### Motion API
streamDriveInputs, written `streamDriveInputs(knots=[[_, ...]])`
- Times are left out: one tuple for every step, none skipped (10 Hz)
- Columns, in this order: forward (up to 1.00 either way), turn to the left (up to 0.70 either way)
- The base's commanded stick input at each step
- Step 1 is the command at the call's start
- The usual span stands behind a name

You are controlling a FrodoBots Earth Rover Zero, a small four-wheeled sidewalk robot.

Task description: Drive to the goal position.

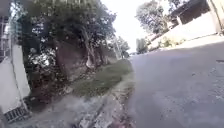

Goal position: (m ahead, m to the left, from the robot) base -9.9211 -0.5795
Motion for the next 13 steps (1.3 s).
streamDriveInputs(knots=[[-1.00,0.00],[-1.00,0.00],[-1.00,0.00],[-1.00,0.00],[-0.73,-0.51],[0.00,-1.00],[0.00,-1.00],[0.00,-1.00],[0.00,-1.00],[0.00,-1.00],[0.00,-1.00],[0.00,-1.00],[0.00,-0.45]])
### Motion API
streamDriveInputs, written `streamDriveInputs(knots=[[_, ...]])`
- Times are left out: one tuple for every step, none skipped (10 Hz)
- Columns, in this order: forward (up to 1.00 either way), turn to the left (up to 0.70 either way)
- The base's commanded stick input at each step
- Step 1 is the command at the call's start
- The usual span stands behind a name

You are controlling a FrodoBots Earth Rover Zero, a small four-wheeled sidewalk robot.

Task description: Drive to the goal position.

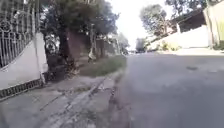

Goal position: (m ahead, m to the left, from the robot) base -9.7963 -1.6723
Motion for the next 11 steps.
streamDriveInputs(knots=[[0.00,-0.46],[0.00,-1.00],[0.00,-1.00],[0.00,-1.00],[0.00,-1.00],[0.00,-1.00],[0.00,-1.00],[0.00,-1.00],[0.00,-1.00],[0.00,-1.00],[0.00,-1.00]])
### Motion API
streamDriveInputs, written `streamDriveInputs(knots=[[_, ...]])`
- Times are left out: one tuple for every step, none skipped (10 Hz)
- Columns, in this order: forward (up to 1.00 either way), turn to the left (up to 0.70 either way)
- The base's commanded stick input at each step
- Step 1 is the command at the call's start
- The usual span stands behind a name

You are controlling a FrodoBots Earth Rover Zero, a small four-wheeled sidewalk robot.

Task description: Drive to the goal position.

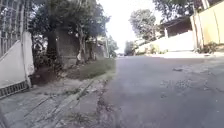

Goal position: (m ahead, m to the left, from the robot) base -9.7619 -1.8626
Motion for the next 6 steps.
streamDriveInputs(knots=[[0.00,-1.00],[0.00,-1.00],[0.00,-1.00],[0.00,-1.00],[0.00,-0.67],[0.00,0.00]])
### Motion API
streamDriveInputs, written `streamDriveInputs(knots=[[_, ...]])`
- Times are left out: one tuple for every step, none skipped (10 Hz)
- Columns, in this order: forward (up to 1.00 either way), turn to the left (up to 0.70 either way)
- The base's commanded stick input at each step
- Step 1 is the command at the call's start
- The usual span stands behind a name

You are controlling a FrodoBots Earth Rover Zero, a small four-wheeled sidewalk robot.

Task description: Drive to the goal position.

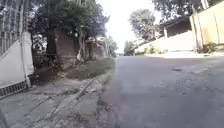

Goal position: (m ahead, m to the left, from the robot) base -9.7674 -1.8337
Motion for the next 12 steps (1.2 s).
streamDriveInputs(knots=[[0.00,-0.32],[0.00,-0.98],[0.00,-0.98],[0.00,-0.98],[0.00,-0.98],[0.00,-0.98],[0.00,-0.98],[0.00,-0.98],[0.00,-0.98],[0.00,-0.98],[0.00,0.34],[0.00,1.00]])
